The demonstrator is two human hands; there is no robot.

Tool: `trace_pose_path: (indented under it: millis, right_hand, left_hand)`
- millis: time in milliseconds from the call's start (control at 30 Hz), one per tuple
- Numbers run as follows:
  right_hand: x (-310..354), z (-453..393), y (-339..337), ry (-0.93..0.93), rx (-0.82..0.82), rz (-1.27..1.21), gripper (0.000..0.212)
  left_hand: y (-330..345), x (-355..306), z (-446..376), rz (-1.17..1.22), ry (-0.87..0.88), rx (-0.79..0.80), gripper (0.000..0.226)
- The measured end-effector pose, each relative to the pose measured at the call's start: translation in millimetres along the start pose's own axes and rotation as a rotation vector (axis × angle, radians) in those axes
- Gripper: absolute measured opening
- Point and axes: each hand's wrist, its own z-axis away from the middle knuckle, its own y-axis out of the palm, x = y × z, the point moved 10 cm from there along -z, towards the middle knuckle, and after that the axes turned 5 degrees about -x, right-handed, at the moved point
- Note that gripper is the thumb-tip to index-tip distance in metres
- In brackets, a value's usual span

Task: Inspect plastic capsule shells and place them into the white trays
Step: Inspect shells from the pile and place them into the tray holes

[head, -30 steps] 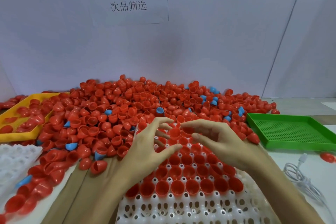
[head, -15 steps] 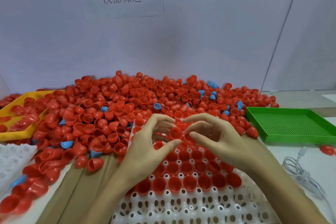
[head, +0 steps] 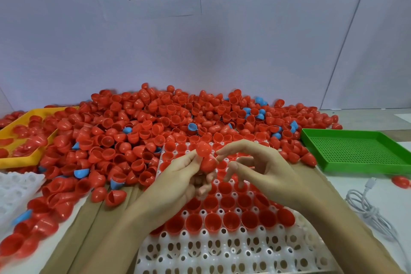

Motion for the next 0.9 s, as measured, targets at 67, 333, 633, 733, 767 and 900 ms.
trace_pose_path:
  millis: [67,333,633,733,767,900]
  right_hand:
    - [1,0,0,0.004,0.001,-0.007,0.025]
    - [-4,4,12,0.094,0.060,-0.051,0.034]
    - [-6,3,3,0.093,0.009,0.003,0.027]
    - [-3,3,2,0.076,0.024,-0.059,0.030]
    - [-3,3,-1,0.069,0.011,-0.041,0.030]
    - [2,4,-6,0.016,-0.041,0.104,0.019]
  left_hand:
    - [5,2,2,0.058,-0.043,0.047,0.042]
    - [21,12,6,0.111,-0.098,0.134,0.047]
    - [1,-10,2,-0.268,0.175,0.015,0.027]
    - [2,-13,4,-0.219,0.182,0.060,0.024]
    - [4,-13,5,-0.192,0.164,0.087,0.023]
    - [16,-7,10,-0.170,0.114,0.185,0.026]
